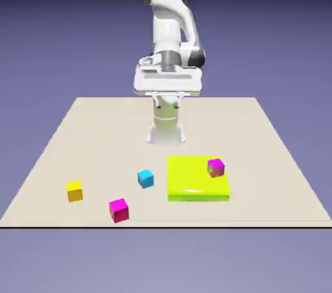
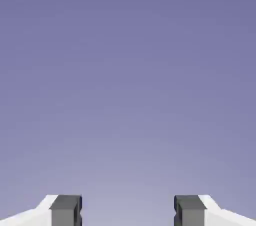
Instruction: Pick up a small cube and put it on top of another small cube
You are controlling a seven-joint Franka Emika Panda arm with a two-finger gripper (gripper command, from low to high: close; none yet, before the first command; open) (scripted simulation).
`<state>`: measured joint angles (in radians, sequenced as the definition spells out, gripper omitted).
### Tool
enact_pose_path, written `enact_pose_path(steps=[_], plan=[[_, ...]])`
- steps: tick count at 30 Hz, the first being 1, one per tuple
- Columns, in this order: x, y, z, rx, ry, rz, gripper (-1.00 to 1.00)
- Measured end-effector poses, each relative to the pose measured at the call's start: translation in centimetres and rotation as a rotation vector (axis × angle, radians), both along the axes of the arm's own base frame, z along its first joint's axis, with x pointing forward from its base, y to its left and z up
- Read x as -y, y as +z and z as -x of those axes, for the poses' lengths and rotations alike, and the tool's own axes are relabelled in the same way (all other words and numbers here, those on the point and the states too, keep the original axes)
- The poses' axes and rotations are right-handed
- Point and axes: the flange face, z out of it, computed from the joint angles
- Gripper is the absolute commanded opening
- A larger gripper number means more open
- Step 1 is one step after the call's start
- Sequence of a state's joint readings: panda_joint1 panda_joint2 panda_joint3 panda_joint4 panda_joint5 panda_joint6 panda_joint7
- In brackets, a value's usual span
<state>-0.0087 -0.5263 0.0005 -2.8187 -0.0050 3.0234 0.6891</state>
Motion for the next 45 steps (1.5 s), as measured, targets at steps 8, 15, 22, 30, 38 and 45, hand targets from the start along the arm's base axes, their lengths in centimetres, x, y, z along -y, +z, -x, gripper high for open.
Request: enact_pose_path(steps=[8, 15, 22, 30, 38, 45], plan=[[4.8, -14.9, 1.7, -0.446, 0.196, 0.16, 0.0], [7.4, -24.3, 6.6, -0.746, 0.392, 0.151, 0.0], [7.3, -30.1, 6.5, -0.745, 0.395, 0.153, 0.0], [7.3, -28.0, 6.4, -0.746, 0.395, 0.153, -1.0], [9.5, -24.0, 4.7, -0.756, 0.253, 0.086, -1.0], [20.3, -22.5, 0.6, -0.765, -0.291, -0.144, -1.0]])
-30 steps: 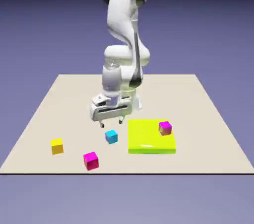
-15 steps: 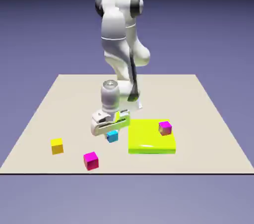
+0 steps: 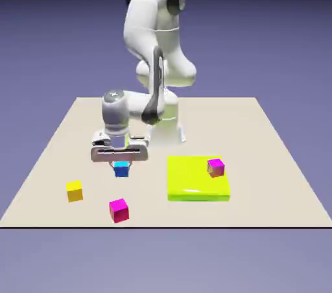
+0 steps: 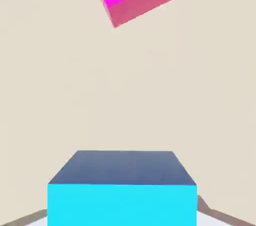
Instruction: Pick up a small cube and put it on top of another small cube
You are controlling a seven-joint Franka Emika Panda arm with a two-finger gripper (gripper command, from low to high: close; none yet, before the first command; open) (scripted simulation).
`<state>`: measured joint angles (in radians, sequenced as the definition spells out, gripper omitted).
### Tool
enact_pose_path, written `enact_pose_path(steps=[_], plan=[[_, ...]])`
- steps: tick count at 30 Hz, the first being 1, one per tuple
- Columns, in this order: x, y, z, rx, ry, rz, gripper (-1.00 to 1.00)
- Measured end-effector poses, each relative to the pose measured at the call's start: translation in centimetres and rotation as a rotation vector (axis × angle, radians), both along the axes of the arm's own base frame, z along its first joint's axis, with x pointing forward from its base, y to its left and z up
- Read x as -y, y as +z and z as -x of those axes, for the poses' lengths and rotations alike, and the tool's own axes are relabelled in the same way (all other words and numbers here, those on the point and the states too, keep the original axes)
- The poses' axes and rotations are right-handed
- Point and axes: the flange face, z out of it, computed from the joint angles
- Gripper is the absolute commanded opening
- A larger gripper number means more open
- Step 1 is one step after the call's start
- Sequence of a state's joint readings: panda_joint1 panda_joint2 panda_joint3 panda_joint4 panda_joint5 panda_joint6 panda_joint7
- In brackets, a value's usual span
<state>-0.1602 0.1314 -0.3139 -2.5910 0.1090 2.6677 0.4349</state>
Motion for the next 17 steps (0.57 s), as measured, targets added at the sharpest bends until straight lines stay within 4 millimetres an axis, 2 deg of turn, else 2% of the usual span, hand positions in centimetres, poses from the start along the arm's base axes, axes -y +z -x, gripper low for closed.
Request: enact_pose_path(steps=[7, 8, 9, 13, 14, 16, 17], plan=[[11.4, 3.0, -1.5, 0.003, -0.536, 0.021, -1.0], [12.7, 3.5, -1.6, 0.006, -0.595, 0.026, -1.0], [12.7, 3.5, -1.6, 0.006, -0.595, 0.026, -1.0], [12.6, -2.5, -1.6, 0.006, -0.594, 0.026, -1.0], [12.6, -3.5, -1.5, 0.005, -0.595, 0.026, 1.0], [12.6, -3.5, -1.5, 0.005, -0.595, 0.027, 1.0], [12.6, -1.9, -1.7, 0.006, -0.594, 0.027, 1.0]])
